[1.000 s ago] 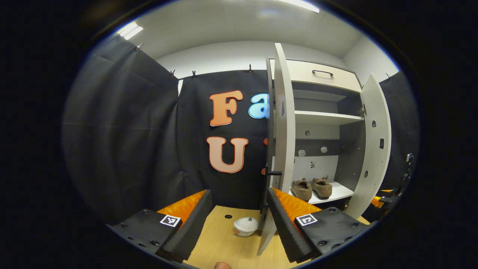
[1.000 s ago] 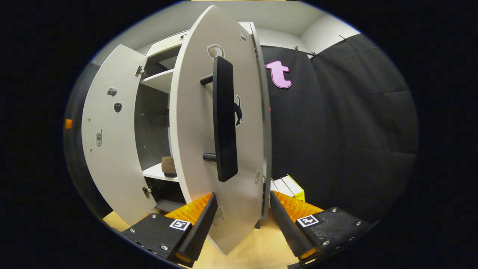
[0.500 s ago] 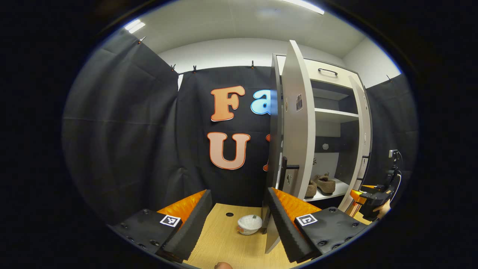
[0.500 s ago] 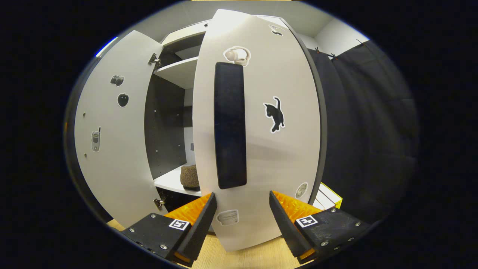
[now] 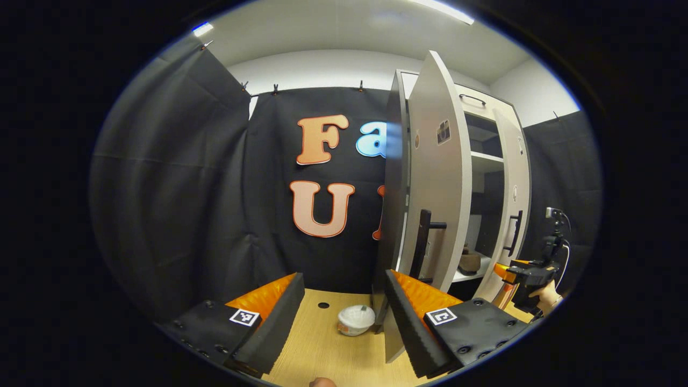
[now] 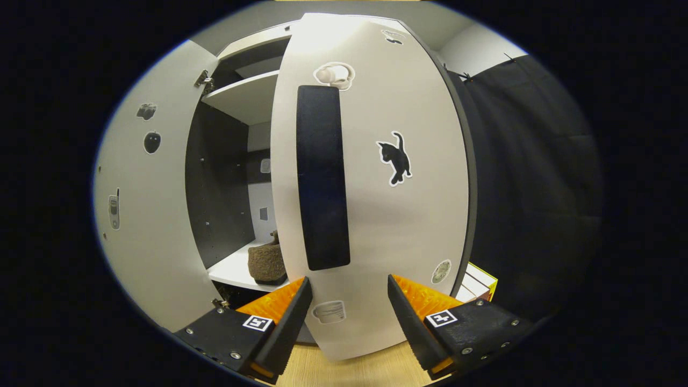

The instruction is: Grab one shoe with the right hand and put it into the shoe cabinet, grab the other shoe with the left hand and put it into the shoe cabinet; then close the right door with the right hand and the left door with the left hand.

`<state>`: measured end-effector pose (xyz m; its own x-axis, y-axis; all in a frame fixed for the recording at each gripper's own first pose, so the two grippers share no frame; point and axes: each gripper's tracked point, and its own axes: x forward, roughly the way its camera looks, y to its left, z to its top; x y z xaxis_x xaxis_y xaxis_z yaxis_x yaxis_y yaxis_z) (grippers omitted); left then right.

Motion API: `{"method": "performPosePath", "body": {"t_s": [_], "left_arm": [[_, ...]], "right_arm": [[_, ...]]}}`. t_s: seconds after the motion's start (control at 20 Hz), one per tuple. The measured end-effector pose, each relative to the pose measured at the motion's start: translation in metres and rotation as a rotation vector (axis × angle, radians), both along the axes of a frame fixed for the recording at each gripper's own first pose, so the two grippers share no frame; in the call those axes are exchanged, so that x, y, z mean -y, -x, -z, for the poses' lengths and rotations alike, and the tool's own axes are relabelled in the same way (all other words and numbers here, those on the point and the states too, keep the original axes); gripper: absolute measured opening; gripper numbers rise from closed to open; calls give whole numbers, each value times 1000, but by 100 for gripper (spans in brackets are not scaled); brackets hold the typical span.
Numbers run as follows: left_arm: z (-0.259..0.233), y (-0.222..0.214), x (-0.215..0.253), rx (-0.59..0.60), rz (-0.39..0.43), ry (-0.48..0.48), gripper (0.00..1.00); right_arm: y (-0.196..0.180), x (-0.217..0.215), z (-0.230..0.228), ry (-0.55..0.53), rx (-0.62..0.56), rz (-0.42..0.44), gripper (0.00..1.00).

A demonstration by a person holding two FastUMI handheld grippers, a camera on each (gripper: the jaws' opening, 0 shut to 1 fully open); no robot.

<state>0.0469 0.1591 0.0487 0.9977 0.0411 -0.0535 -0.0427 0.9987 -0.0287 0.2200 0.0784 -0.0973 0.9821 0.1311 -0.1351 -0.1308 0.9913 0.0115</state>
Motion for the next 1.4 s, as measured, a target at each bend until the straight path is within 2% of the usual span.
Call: {"method": "performPosePath", "body": {"t_s": [0.05,0.1,0.25,0.35,0.6,0.95,1.2,1.25,1.4], "left_arm": [[6,-5,1,-6,10,-3,94],[12,-10,-1,-14,18,0,97],[29,-22,-1,-40,39,20,95],[40,-31,2,-56,54,32,99],[70,-51,14,-94,85,38,97],[102,-67,42,-124,147,60,97],[119,-80,56,-152,160,55,99],[122,-82,62,-154,171,65,97],[126,-82,72,-149,181,40,98]], "right_arm": [[-3,-1,0,3,2,9,88],[-5,-2,1,6,1,15,88],[-13,-2,0,24,9,35,88],[-18,-3,1,30,11,45,88],[-27,-4,2,27,6,68,88],[-36,-7,5,40,3,67,88],[-35,-6,1,56,10,66,88],[-32,-6,-4,52,18,66,88],[-13,4,-17,49,29,57,89]]}}
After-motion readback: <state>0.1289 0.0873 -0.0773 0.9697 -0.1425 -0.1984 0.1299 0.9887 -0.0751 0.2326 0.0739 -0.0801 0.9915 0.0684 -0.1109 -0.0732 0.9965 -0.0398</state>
